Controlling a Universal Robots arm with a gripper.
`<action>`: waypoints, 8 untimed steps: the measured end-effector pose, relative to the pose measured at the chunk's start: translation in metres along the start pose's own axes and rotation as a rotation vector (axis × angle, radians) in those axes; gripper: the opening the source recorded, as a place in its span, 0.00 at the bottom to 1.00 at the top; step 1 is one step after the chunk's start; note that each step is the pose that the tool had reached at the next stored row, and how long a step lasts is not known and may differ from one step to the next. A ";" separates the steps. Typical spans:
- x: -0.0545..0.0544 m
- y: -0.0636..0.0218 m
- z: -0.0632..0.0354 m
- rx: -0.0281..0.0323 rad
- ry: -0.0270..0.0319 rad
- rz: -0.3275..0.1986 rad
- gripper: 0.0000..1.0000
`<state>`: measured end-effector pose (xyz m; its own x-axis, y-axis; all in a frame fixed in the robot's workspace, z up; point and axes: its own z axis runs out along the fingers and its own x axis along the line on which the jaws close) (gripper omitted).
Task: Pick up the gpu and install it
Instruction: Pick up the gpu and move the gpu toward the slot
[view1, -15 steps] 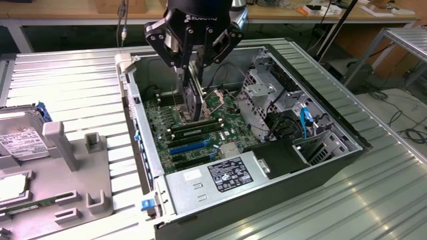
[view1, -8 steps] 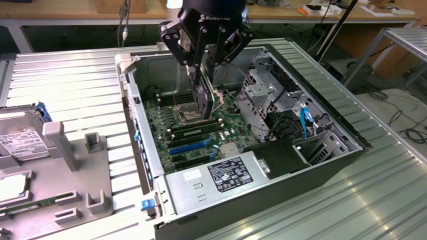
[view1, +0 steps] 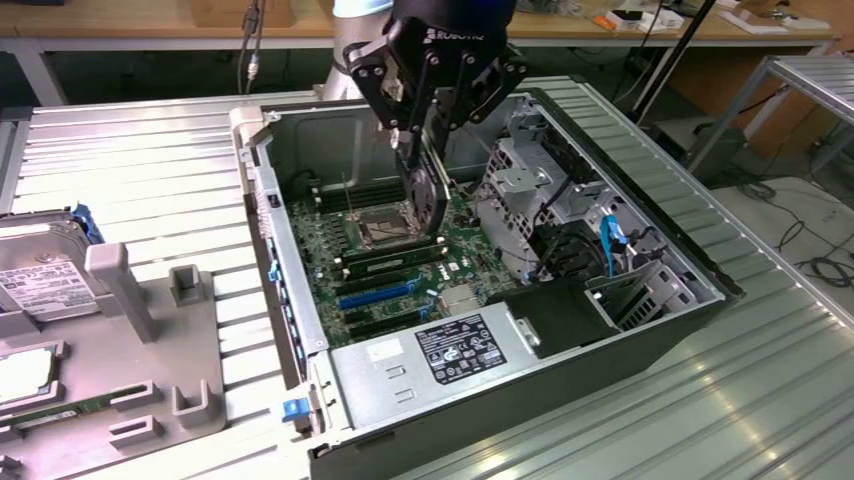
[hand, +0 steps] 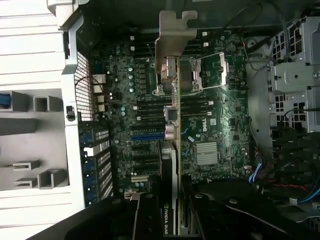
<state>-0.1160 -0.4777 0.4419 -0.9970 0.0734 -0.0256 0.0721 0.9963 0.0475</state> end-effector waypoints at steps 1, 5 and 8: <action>-0.005 0.0004 0.0001 0.0000 0.0000 0.000 0.27; -0.016 0.0012 0.0004 0.0000 0.0001 -0.001 0.27; -0.026 0.0018 0.0008 -0.0001 0.0000 -0.001 0.27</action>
<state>-0.0903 -0.4777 0.4419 -0.9971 0.0720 -0.0256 0.0708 0.9964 0.0476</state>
